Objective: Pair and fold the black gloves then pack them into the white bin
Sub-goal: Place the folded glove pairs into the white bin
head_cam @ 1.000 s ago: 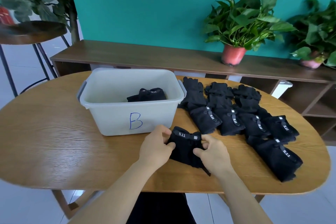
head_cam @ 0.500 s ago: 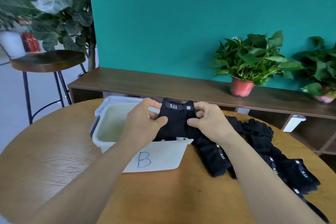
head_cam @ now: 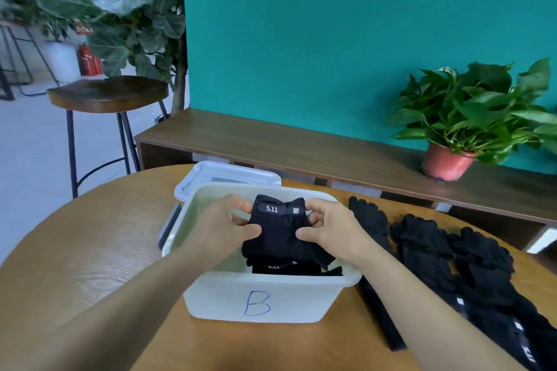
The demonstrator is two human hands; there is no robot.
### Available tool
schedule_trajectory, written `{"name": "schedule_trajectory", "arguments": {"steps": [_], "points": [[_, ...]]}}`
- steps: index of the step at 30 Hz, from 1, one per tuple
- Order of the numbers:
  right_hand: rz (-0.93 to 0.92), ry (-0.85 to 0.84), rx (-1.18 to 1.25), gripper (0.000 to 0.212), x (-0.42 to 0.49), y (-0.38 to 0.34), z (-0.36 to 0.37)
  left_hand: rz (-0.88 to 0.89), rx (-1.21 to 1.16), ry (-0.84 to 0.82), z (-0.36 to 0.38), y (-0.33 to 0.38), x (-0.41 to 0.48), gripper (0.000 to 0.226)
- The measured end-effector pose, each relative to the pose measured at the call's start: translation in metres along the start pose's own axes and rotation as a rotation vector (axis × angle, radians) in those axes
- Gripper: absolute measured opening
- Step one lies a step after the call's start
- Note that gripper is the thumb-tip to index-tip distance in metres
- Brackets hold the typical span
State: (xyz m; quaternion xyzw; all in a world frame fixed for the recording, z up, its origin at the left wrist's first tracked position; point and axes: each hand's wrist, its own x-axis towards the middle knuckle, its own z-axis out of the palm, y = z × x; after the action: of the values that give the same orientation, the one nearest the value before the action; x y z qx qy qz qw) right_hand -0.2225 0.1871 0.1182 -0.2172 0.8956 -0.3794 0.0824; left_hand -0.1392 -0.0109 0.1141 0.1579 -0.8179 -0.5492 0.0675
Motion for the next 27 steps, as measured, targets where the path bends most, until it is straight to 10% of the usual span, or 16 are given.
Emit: {"name": "schedule_trajectory", "arguments": {"steps": [8,12,27], "points": [[-0.006,-0.148,-0.256,0.019,-0.003,0.015,-0.015,-0.071,0.121,-0.306,0.005,-0.01,0.014,0.021],[0.035,-0.198,-0.385,0.048,-0.003,0.016,-0.017,-0.096,0.173,-0.431,0.011,-0.012,0.021,0.026],[0.039,-0.154,-0.274,0.05,-0.015,0.02,-0.022,-0.045,0.233,-0.453,-0.009,-0.015,0.018,0.045]]}}
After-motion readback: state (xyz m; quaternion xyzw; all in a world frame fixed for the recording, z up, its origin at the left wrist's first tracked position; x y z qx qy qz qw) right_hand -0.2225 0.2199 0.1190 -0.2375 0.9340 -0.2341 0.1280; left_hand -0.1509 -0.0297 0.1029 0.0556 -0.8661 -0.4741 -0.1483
